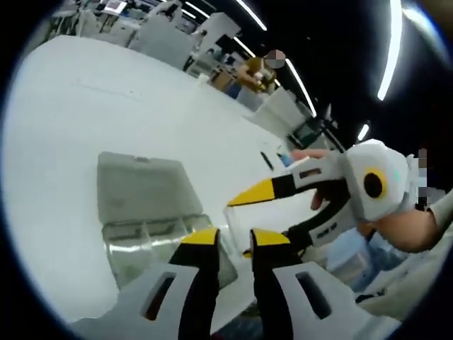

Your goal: Insert the divider into the dual guide fixture by aligning both edges with the guide slots and pushing it downward to the bottom, including one-sided entry, uneven engagement, binding, and posture correction.

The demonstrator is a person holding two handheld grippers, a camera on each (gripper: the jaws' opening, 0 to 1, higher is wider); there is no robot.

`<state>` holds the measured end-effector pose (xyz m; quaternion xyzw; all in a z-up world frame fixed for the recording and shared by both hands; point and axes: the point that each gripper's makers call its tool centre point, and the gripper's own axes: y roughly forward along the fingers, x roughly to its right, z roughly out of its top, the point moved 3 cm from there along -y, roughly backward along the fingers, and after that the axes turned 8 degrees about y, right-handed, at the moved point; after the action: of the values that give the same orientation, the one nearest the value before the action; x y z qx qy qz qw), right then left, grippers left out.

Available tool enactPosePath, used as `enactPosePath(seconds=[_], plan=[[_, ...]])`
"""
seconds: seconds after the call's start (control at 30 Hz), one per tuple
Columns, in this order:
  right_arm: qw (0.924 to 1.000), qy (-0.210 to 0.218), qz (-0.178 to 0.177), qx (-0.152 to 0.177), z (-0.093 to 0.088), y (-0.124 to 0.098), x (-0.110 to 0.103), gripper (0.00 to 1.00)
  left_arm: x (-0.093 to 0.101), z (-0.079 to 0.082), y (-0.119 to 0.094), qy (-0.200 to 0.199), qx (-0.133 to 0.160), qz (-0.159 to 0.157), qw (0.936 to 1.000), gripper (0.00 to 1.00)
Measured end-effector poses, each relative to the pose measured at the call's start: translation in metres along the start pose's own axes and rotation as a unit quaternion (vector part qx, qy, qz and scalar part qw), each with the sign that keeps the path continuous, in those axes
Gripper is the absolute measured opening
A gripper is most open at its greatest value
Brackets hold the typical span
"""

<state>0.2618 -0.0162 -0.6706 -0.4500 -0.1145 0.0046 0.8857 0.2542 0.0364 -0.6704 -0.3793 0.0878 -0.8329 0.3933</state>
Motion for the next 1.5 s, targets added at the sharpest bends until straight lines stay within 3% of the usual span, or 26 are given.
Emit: enactPosePath(seconds=[0.43,0.87,1.23,1.5], plan=[[1.0,0.001,-0.001,0.009,0.008,-0.001,-0.002,0.27,-0.006,-0.001,0.002,-0.035,0.003,0.0,0.9994,0.08],[0.9999,-0.001,-0.003,0.012,0.013,0.0,-0.002,0.27,-0.001,-0.002,0.005,-0.042,-0.003,-0.013,0.999,0.01],[0.9999,-0.002,-0.009,0.013,0.015,-0.001,-0.001,0.27,0.0,0.0,0.002,-0.057,0.005,-0.018,0.9982,0.0],[0.9996,-0.015,-0.019,0.012,0.017,-0.003,-0.001,0.28,0.0,0.001,0.001,-0.092,0.012,-0.024,0.9954,0.0]])
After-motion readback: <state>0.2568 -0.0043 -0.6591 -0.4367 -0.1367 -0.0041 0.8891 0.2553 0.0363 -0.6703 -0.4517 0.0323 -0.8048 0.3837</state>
